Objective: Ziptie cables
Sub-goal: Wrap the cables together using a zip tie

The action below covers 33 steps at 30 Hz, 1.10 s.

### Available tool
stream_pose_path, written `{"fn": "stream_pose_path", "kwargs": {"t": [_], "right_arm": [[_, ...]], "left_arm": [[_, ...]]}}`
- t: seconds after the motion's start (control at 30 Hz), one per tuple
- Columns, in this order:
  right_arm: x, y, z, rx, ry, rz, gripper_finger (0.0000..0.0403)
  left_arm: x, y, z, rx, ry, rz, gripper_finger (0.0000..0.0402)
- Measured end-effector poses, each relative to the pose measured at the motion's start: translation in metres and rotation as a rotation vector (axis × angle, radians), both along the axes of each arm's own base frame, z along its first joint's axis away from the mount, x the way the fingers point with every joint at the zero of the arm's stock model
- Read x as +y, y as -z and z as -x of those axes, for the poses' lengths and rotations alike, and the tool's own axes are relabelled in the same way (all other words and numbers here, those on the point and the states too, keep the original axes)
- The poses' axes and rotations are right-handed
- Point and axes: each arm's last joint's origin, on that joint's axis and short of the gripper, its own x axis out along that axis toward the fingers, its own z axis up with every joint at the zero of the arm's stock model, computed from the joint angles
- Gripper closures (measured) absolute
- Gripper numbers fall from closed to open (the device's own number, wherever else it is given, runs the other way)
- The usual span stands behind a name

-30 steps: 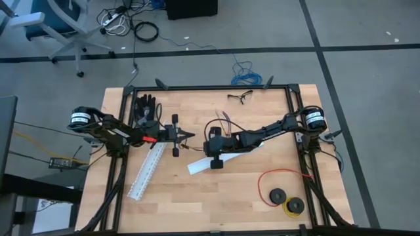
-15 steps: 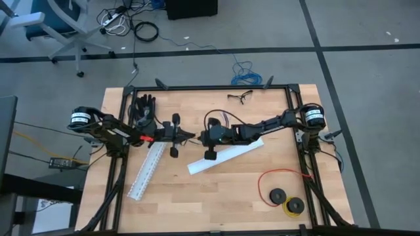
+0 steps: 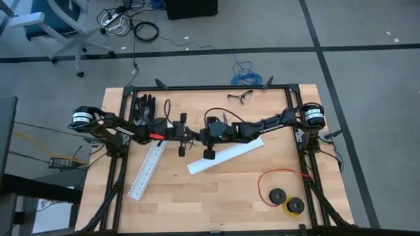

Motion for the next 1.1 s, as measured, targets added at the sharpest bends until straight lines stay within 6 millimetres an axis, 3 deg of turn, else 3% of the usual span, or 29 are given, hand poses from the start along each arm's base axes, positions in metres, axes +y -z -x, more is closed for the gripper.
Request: {"fn": "stream_pose_path", "kwargs": {"t": [0.37,0.53,0.8,1.1], "right_arm": [[0.002,0.007,0.005,0.093,-0.053,-0.032,0.0267],[0.002,0.013,0.015,0.229,-0.075,-0.054,0.0241],[0.004,0.029,0.018,0.335,-0.128,-0.062,0.0249],[-0.005,0.045,0.022,0.432,-0.088,-0.025,0.0313]], "left_arm": [[0.002,0.012,-0.003,0.041,-0.049,-0.014,0.0398],[0.002,0.016,-0.004,0.061,-0.048,-0.012,0.0398],[0.003,0.01,-0.004,-0.001,-0.07,-0.021,0.0398],[0.003,0.011,-0.004,0.0,-0.078,-0.024,0.0398]]}}
